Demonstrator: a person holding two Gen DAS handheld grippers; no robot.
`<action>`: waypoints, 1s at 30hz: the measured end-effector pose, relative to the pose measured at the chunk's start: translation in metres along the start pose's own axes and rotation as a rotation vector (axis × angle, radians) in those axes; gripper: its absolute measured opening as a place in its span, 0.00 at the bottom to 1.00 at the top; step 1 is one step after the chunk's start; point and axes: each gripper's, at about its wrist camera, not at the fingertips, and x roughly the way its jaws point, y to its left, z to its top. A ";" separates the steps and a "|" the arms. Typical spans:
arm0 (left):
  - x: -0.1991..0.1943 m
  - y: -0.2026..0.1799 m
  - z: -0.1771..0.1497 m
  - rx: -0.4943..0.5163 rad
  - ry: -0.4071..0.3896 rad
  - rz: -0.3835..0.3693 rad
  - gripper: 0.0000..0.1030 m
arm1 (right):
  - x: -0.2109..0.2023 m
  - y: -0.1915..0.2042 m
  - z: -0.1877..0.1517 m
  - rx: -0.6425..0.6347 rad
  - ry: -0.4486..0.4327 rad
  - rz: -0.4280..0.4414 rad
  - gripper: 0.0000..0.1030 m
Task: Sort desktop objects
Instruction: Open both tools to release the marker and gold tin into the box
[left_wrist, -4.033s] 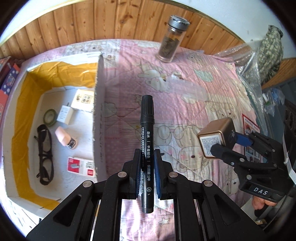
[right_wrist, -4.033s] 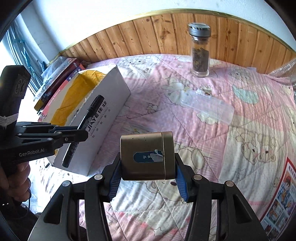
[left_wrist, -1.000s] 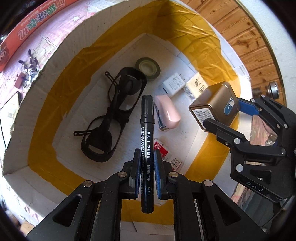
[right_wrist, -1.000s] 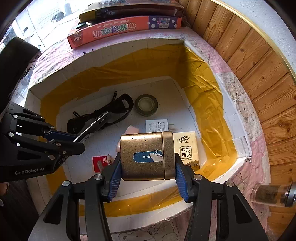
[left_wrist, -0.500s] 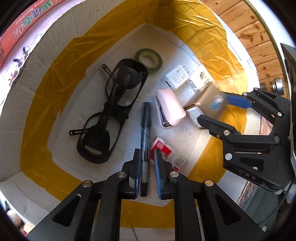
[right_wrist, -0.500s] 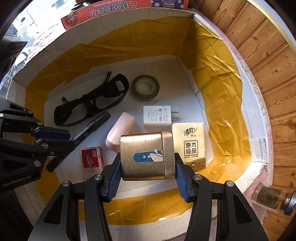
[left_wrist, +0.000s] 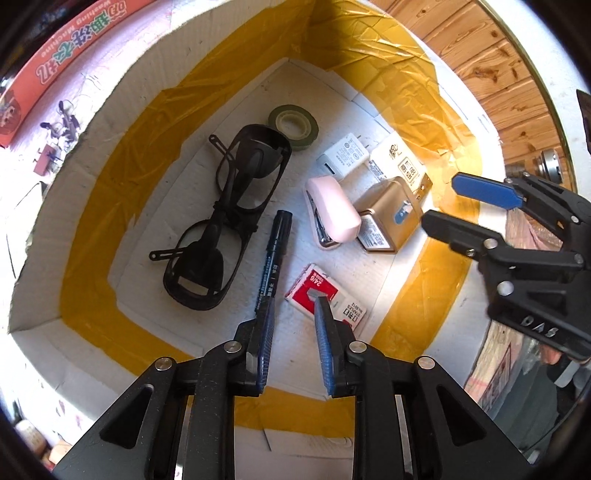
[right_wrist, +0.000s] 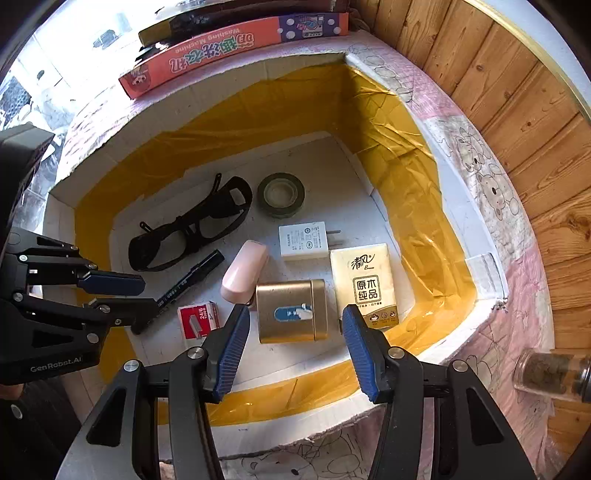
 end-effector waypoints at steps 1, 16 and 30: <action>-0.002 0.001 0.001 0.001 -0.004 0.003 0.23 | -0.004 -0.002 0.000 0.014 -0.008 0.006 0.52; -0.029 -0.020 -0.004 0.074 -0.087 0.050 0.24 | -0.036 0.017 -0.021 0.086 -0.106 0.051 0.53; -0.063 -0.049 -0.015 0.148 -0.189 0.045 0.27 | -0.088 0.003 -0.055 0.251 -0.325 0.041 0.58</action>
